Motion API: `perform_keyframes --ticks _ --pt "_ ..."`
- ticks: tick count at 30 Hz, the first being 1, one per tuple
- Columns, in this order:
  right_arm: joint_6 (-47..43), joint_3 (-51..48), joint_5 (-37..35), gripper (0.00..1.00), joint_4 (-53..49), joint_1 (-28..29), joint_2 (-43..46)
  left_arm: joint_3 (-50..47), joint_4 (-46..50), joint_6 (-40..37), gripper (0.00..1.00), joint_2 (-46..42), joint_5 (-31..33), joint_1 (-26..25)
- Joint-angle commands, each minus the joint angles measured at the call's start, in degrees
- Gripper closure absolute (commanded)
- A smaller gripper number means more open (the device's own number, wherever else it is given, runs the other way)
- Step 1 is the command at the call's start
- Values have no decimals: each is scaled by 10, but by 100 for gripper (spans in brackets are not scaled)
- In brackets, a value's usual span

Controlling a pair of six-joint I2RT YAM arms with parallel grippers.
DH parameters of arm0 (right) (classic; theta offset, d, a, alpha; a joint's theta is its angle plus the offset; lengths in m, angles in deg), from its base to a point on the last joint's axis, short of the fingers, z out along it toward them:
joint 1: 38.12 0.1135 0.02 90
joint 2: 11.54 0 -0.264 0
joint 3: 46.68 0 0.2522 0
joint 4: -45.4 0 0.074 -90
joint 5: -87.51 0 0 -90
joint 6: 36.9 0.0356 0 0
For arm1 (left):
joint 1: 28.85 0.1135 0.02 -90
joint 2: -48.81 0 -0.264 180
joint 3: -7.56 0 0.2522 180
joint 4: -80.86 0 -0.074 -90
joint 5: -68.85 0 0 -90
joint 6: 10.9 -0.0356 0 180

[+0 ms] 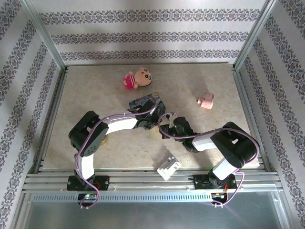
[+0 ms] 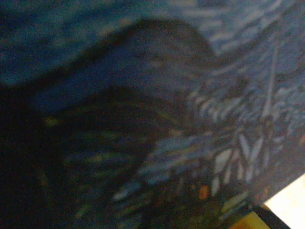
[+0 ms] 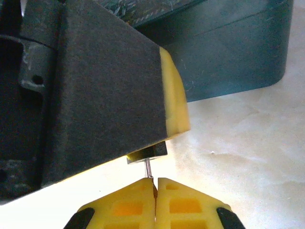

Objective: Unlock the padlock with the key

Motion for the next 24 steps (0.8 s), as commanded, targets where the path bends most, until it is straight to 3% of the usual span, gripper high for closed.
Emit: perform_keyframes --ticks 1,6,14,21,24 --pt "-3 44 4 100 127 -13 7 -9 28 14 100 1 -96 -33" --pt "9 38 -1 100 138 -20 10 -11 25 14 100 1 -98 -33" --pt "46 30 71 100 230 -56 -24 -24 17 16 100 -8 -95 -32" --pt "64 41 78 100 290 -56 -64 -20 18 16 100 -4 -101 -34" --pt "69 40 79 92 291 -56 -68 -23 20 14 100 -8 -95 -34"
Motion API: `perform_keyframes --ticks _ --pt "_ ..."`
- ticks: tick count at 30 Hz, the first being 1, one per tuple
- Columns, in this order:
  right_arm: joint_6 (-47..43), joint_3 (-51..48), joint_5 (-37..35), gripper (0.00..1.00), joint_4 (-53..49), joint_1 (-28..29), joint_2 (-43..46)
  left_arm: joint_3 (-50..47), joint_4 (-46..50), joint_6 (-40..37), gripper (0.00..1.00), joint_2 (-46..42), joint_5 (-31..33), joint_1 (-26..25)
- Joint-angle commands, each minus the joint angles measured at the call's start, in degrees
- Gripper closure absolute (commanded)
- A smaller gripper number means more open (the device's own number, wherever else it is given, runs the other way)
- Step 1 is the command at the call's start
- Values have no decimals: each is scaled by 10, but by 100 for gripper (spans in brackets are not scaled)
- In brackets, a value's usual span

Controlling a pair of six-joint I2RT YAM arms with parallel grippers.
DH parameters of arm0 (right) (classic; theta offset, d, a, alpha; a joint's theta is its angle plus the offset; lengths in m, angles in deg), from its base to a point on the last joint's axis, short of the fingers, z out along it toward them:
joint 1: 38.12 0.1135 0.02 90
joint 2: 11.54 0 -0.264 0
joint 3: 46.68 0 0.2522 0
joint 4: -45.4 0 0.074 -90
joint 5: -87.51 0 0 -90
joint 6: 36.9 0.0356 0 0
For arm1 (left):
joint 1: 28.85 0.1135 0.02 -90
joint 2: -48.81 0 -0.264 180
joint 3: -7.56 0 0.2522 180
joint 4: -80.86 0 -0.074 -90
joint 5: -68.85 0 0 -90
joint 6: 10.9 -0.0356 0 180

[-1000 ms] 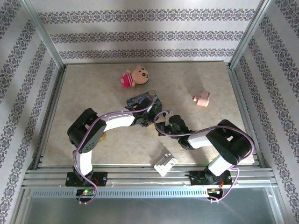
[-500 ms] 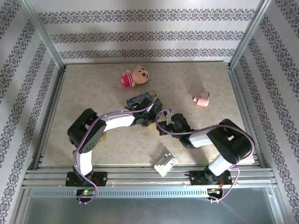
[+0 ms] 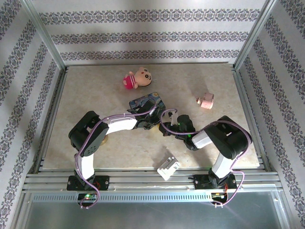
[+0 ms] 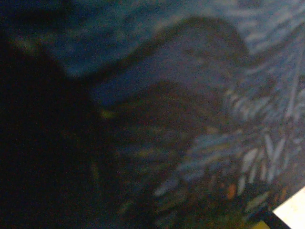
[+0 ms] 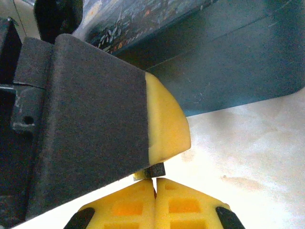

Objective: Unlock the padlock with the key

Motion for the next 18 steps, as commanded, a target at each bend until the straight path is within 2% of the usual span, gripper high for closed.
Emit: perform_keyframes --ticks 1,7,15,18 --pt "12 38 -23 89 166 -8 5 -12 36 11 100 -10 -103 -33" --pt "10 8 -32 75 146 -9 20 -16 38 8 100 -24 -80 -32" --pt "34 -56 -37 71 142 -9 47 -27 25 12 100 -24 -77 -24" --pt "46 -71 -39 64 141 -5 61 -28 23 13 100 -21 -80 -20"
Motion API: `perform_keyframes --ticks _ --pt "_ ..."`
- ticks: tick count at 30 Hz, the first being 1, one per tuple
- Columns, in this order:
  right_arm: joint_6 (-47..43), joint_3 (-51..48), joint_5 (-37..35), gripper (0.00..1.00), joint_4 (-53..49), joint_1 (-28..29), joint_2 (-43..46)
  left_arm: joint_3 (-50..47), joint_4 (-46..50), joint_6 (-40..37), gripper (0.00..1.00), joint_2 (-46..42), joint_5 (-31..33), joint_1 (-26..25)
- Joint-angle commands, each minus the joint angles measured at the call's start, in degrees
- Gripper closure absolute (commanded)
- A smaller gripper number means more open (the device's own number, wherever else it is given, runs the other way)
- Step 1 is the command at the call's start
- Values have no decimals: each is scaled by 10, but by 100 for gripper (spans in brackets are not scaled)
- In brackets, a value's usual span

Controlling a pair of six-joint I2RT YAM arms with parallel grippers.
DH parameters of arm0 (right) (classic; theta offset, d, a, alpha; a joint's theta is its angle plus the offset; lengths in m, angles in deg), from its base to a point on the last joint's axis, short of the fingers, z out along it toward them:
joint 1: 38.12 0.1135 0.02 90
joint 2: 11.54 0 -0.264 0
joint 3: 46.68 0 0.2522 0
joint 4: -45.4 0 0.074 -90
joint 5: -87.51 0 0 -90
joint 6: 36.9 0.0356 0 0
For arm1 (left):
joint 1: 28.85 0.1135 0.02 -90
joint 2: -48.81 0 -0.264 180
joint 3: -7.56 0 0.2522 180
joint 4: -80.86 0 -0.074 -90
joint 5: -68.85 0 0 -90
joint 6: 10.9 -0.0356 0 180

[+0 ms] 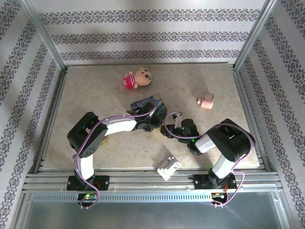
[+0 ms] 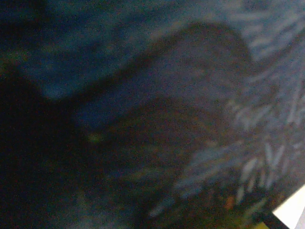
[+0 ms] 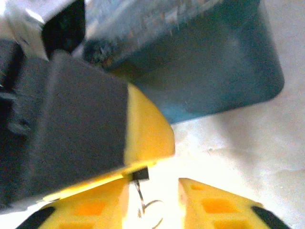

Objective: Unlock the padlock with the key

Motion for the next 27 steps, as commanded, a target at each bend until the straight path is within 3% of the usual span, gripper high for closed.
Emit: perform_keyframes --ticks 1,5,27 --pt "21 -8 -20 61 82 0 29 -12 27 10 100 -7 -42 -13" --pt "35 -14 -20 59 79 6 35 -8 28 11 100 -4 -44 -13" --pt "61 -20 -32 73 88 35 0 -5 26 13 100 -10 -38 -11"
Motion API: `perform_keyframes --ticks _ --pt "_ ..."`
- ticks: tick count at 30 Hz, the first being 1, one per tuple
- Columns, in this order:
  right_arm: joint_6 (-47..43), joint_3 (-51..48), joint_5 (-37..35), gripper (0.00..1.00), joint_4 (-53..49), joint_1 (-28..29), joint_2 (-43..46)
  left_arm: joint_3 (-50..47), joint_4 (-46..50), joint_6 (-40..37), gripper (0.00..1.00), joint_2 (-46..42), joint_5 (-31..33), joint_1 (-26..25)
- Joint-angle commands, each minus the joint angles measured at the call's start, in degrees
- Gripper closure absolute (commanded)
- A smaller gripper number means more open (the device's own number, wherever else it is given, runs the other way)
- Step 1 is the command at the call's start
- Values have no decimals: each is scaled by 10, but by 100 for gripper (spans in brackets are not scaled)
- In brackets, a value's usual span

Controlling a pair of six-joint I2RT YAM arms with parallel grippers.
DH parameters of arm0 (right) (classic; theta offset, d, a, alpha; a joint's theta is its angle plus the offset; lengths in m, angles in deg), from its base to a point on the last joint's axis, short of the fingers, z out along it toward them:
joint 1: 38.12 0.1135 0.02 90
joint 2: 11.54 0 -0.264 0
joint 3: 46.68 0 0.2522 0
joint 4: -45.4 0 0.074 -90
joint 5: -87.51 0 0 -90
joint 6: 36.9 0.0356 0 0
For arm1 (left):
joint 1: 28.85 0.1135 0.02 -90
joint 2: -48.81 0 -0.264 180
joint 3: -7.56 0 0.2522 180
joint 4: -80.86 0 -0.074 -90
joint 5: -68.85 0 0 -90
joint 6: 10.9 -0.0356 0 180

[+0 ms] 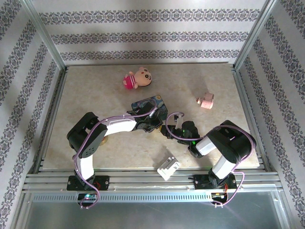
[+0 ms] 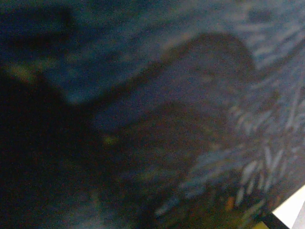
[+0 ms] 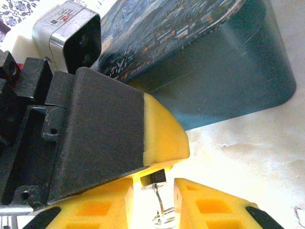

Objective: Unlock the padlock with the key

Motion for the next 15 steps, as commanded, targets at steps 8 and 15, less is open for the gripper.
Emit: perform_keyframes --ticks 8,15 --pt "1 -40 -40 68 20 15 65 -9 22 17 100 -11 -26 -8" --pt "-3 -40 -48 66 -23 18 91 -11 16 19 100 -11 -27 -7"
